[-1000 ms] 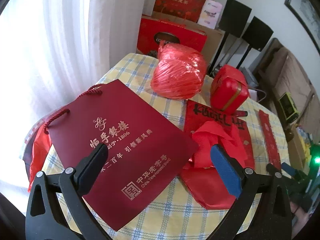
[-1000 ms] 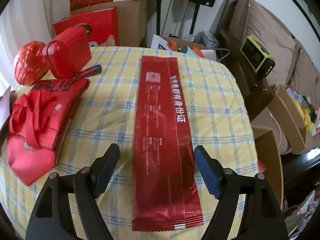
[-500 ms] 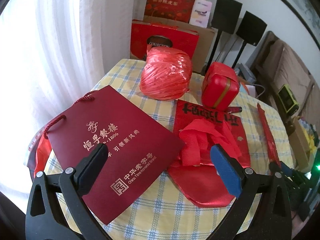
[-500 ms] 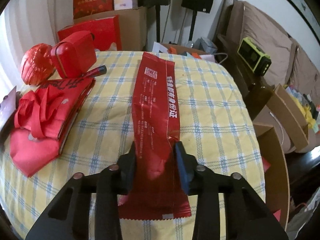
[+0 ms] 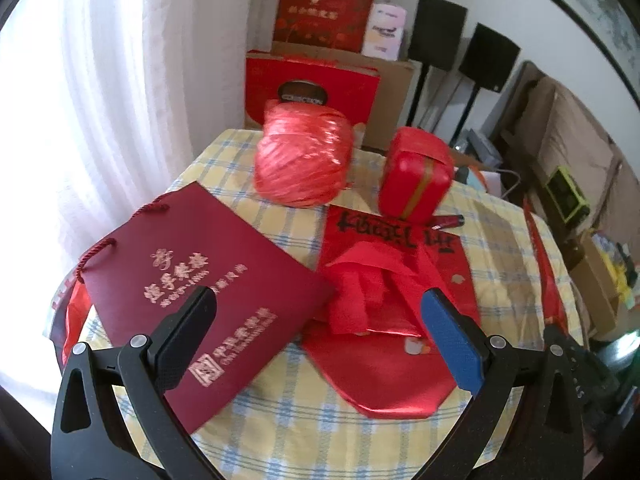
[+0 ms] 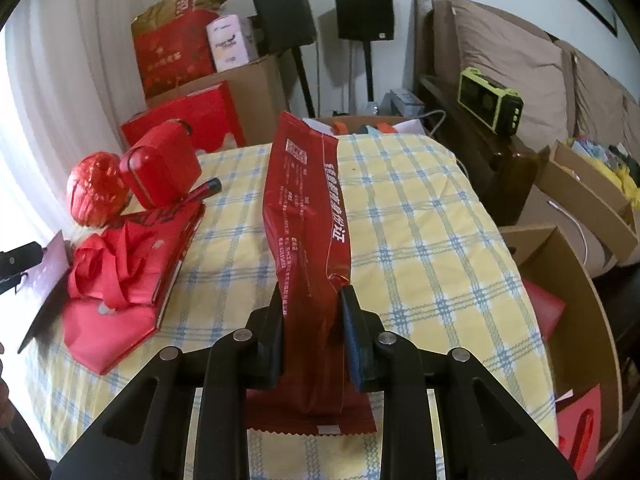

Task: Organize objects
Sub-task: 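Close the left gripper on the red floral gift box while right holds the packet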

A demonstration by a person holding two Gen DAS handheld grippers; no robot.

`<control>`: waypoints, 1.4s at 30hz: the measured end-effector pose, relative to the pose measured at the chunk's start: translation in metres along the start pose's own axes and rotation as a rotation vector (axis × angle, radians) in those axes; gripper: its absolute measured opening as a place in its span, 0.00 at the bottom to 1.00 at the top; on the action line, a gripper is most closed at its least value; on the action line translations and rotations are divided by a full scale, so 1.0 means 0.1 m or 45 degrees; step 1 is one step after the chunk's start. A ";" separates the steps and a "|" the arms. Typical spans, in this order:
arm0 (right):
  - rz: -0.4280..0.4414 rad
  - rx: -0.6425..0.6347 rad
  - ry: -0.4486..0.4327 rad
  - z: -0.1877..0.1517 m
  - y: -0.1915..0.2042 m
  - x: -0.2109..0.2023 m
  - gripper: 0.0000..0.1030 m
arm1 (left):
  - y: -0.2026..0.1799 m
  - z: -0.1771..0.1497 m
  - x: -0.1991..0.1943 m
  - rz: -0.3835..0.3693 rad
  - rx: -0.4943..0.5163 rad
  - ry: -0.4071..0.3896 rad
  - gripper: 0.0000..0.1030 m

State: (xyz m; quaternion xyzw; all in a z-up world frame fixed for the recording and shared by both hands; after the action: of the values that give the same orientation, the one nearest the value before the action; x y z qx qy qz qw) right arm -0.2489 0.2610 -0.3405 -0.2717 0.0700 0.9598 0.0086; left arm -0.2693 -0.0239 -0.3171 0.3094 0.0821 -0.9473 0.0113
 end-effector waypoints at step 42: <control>0.122 0.084 -0.060 0.03 0.01 -0.22 0.25 | -1.22 0.47 1.44 -0.117 0.244 0.020 0.99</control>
State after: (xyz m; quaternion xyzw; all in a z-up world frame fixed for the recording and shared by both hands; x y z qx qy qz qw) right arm -0.2317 0.2612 -0.3262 -0.2450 0.1145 0.9624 -0.0268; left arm -0.4217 0.0931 -0.3459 0.3122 0.0054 -0.9479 -0.0622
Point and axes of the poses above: each gripper's, at about its wrist camera, not at the fingertips, and x roughly the way its jaws point, y to its left, z to its top, the point moved 9 cm from there along x, roughly the way its jaws point, and after that the axes turned 13 degrees about -y, right-handed, at the moved point
